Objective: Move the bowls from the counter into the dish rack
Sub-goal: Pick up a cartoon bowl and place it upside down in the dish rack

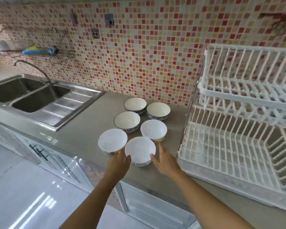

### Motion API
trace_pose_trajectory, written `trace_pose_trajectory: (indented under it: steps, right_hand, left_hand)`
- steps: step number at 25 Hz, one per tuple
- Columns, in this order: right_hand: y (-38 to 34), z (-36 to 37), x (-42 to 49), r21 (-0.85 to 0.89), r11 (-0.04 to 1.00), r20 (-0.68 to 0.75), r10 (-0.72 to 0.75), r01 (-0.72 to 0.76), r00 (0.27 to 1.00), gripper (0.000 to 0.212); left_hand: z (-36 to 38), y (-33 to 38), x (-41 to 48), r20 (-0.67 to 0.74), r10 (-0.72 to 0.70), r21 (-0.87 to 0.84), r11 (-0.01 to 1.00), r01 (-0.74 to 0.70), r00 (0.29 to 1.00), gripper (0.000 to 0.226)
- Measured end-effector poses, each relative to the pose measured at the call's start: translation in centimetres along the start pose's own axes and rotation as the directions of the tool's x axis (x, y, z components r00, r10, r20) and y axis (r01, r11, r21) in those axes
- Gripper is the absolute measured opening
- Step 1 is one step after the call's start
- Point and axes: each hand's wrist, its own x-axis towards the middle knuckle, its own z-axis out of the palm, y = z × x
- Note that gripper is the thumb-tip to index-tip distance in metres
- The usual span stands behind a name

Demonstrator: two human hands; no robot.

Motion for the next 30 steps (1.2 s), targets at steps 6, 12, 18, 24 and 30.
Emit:
trace_pose_trajectory:
  steps: [6, 12, 18, 24, 30]
  right_hand:
    - [1.4, 1.6, 1.3, 0.235, 0.941, 0.036, 0.243, -0.245, 0.969, 0.058]
    - [3.0, 2.0, 1.7, 0.292, 0.924, 0.048, 0.244, -0.248, 0.968, 0.061]
    - [-0.6, -3.3, -1.4, 0.278, 0.96, -0.248, 0.101, -0.029, 0.963, 0.057]
    - [-11.4, -15.3, -3.8, 0.492, 0.767, -0.566, -0.077, 0.412, 0.821, 0.041]
    - [-14.5, -27.2, -8.4, 0.415, 0.659, -0.677, -0.238, 0.628, 0.696, 0.049]
  left_hand:
    - [2.5, 2.3, -0.4, -0.012, -0.001, -0.172, 0.985, -0.001, 1.0, 0.056]
    - [3.4, 1.3, 1.4, 0.082, 0.01, -0.167, 0.986, 0.003, 0.997, 0.071]
    - [-1.8, 4.6, 2.1, -0.064, 0.159, -0.264, 0.949, -0.17, 0.985, 0.043]
    - [-12.9, 13.9, 1.8, -0.336, 0.387, -0.676, 0.535, -0.506, 0.859, 0.025]
    - [-20.0, 23.2, 0.3, -0.42, 0.566, -0.758, 0.212, -0.617, 0.709, 0.032]
